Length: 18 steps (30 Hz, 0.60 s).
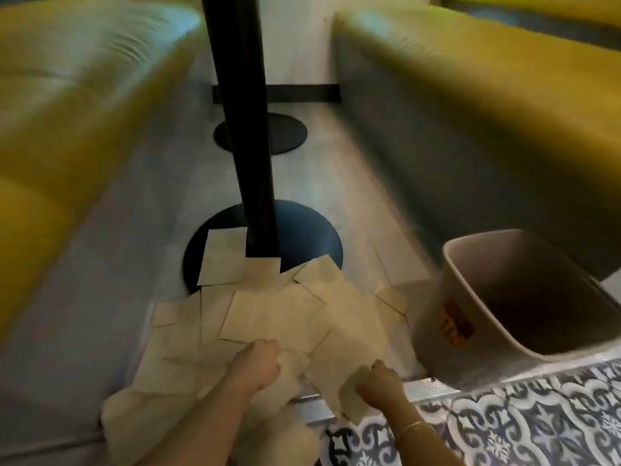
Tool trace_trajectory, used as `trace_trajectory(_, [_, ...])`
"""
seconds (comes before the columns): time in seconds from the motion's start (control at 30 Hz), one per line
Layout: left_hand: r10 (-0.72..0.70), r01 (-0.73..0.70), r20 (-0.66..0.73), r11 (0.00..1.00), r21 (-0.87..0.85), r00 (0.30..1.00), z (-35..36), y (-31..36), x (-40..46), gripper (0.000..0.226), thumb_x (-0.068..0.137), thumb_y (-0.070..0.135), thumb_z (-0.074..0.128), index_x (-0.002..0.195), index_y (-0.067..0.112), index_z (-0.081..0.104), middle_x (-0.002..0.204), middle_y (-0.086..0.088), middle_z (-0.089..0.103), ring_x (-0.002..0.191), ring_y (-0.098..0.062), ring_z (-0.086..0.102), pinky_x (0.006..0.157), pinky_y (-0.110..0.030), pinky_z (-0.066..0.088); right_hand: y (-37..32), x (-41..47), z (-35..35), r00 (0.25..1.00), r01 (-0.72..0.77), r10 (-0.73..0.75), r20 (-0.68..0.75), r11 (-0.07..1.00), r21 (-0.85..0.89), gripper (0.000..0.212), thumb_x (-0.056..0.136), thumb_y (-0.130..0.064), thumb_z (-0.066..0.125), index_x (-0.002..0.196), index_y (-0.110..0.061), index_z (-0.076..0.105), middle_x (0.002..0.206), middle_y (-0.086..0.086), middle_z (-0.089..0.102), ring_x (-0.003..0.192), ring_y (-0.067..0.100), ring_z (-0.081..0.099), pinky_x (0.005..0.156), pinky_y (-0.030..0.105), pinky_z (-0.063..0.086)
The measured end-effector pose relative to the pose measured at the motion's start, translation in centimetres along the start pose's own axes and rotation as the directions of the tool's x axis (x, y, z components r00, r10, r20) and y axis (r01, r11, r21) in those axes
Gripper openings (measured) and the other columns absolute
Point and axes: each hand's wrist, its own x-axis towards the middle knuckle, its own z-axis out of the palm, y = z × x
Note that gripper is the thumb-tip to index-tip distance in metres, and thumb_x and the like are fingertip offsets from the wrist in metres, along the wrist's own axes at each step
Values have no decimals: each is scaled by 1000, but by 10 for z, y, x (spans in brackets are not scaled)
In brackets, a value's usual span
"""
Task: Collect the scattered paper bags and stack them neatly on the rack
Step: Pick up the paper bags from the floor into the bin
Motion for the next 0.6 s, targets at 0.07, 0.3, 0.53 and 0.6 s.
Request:
trace_trajectory(0.07, [-30, 29, 61, 999, 13, 998, 11, -3, 4, 32, 92, 29, 48, 118, 11, 49, 126, -10, 51, 114, -27, 52, 92, -35, 44, -3, 5, 12, 996, -77, 74, 53, 996, 47, 43, 95, -23, 35, 134, -6, 40, 138, 10, 39, 127, 28, 41, 105, 31, 33])
trace_trajectory(0.3, [-49, 42, 87, 996, 83, 995, 32, -7, 14, 59, 90, 35, 53, 140, 13, 29, 146, -9, 29, 135, -25, 29, 105, -34, 33, -13, 10, 27, 937, -340, 298, 181, 900, 274, 61, 78, -22, 57, 132, 4, 45, 115, 9, 52, 120, 26, 52, 105, 30, 38])
trace_trajectory(0.53, [-26, 12, 97, 990, 141, 995, 56, -6, 6, 86, 77, 40, 67, 143, 14, 19, 144, -8, 26, 130, -25, 30, 102, -34, 36, -18, 22, 34, 857, -472, 499, 130, 658, 587, 62, 77, -8, 59, 127, 2, 23, 119, 20, 56, 107, 33, 60, 89, 41, 52])
trace_trajectory(0.6, [-20, 5, 77, 981, 193, 997, 60, -5, 5, 93, 76, 38, 69, 145, 14, 13, 146, -9, 23, 130, -26, 29, 103, -34, 36, -18, 24, 29, 866, -420, 495, 63, 654, 629, 46, 87, -3, 49, 127, 1, 26, 120, 22, 56, 108, 36, 58, 90, 41, 51])
